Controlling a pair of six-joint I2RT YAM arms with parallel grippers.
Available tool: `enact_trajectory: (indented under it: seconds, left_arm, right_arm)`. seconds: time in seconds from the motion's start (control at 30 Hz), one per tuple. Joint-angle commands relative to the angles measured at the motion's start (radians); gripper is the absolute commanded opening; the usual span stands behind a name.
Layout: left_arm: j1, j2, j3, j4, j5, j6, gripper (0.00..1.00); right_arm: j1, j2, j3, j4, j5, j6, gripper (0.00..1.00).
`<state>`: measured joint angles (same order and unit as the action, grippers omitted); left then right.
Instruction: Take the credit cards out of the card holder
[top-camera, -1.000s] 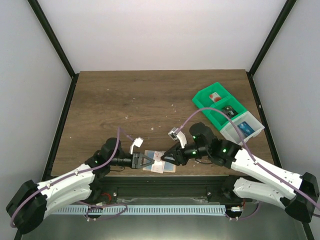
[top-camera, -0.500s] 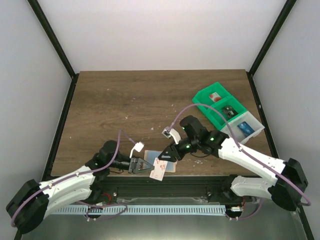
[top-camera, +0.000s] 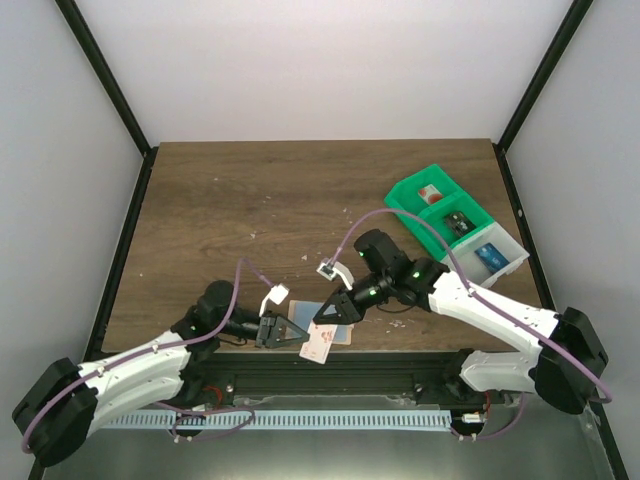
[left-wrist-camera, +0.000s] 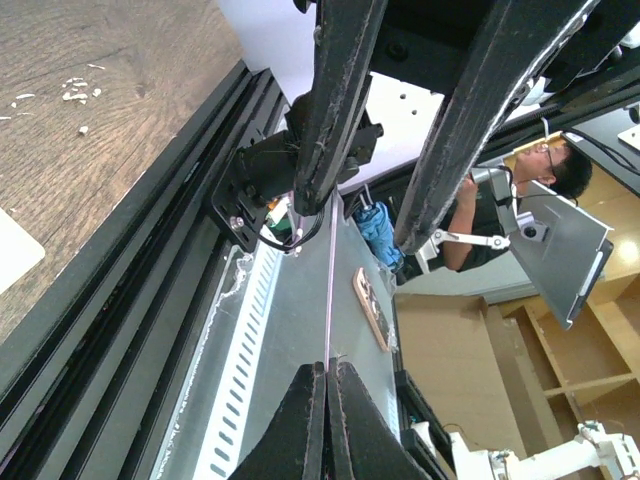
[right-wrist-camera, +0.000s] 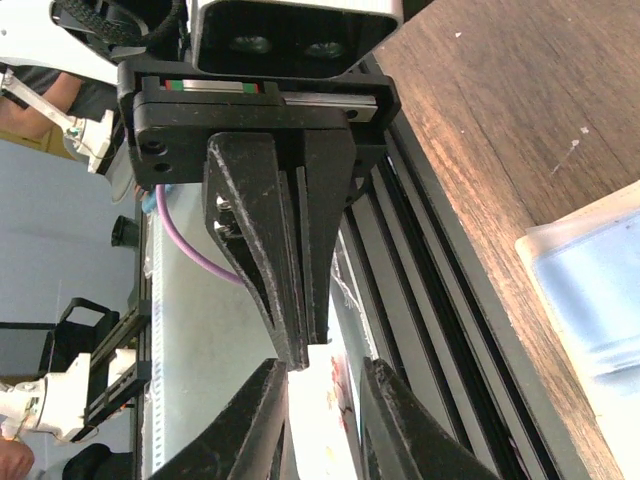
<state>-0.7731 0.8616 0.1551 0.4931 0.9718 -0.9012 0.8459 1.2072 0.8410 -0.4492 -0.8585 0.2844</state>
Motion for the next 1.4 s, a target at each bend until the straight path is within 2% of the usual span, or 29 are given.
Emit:
enact_trajectory:
  seconds: [0.0,0.07,0.23,0.57,0.7,0.77,0.8,0.93,0.97,1.0,1.03,1.07,1.2,1.37]
  left_arm:
    - [0.000,-0.012,0.000,0.039,-0.006,0.009,0.00]
    - [-0.002,-0.010,-0.005,0.041,-0.008,0.009,0.00]
    - [-0.002,-0.004,-0.009,0.045,-0.008,0.007,0.00]
    - [-0.001,-0.020,-0.008,0.041,-0.006,0.014,0.00]
    - [0.000,-0.033,-0.008,0.035,-0.007,0.025,0.00]
    - [-0.001,-0.039,-0.008,0.023,-0.009,0.036,0.00]
    - [-0.003,-0.041,-0.007,0.017,-0.012,0.042,0.00]
    - [-0.001,-0.051,-0.002,-0.025,-0.045,0.050,0.00]
    - [0.000,-0.053,0.000,-0.044,-0.062,0.053,0.07]
    - [-0.001,-0.056,0.005,-0.062,-0.075,0.057,0.18]
    - [0.001,-0.059,0.009,-0.078,-0.088,0.062,0.35]
    - [0.000,-0.063,0.013,-0.093,-0.100,0.066,0.46]
    - [0.001,-0.103,0.059,-0.230,-0.233,0.104,0.79]
    - [0.004,-0.178,0.128,-0.423,-0.458,0.157,0.99]
  right_arm:
    - [-0.004,-0.005,0.000,0.032,-0.053,-0.007,0.22]
    - [-0.004,-0.004,-0.006,0.040,-0.052,-0.003,0.21]
    - [-0.005,-0.003,-0.015,0.043,-0.052,-0.005,0.11]
    - [-0.015,0.012,-0.023,0.042,-0.062,-0.015,0.10]
    - [-0.016,0.021,-0.031,0.054,-0.082,-0.006,0.14]
    - [-0.017,0.020,-0.038,0.071,-0.098,0.004,0.08]
    - [-0.018,0.016,-0.042,0.083,-0.105,0.010,0.02]
    - [-0.036,-0.005,-0.057,0.123,-0.086,0.042,0.00]
    - [-0.047,-0.009,-0.059,0.128,-0.079,0.053,0.00]
    - [-0.058,-0.013,-0.063,0.132,-0.065,0.062,0.00]
    - [-0.072,-0.018,-0.066,0.138,-0.052,0.075,0.01]
    - [-0.085,-0.023,-0.073,0.147,-0.040,0.089,0.01]
    - [-0.127,-0.049,-0.104,0.202,0.071,0.174,0.01]
    - [-0.181,-0.080,-0.108,0.245,0.311,0.311,0.00]
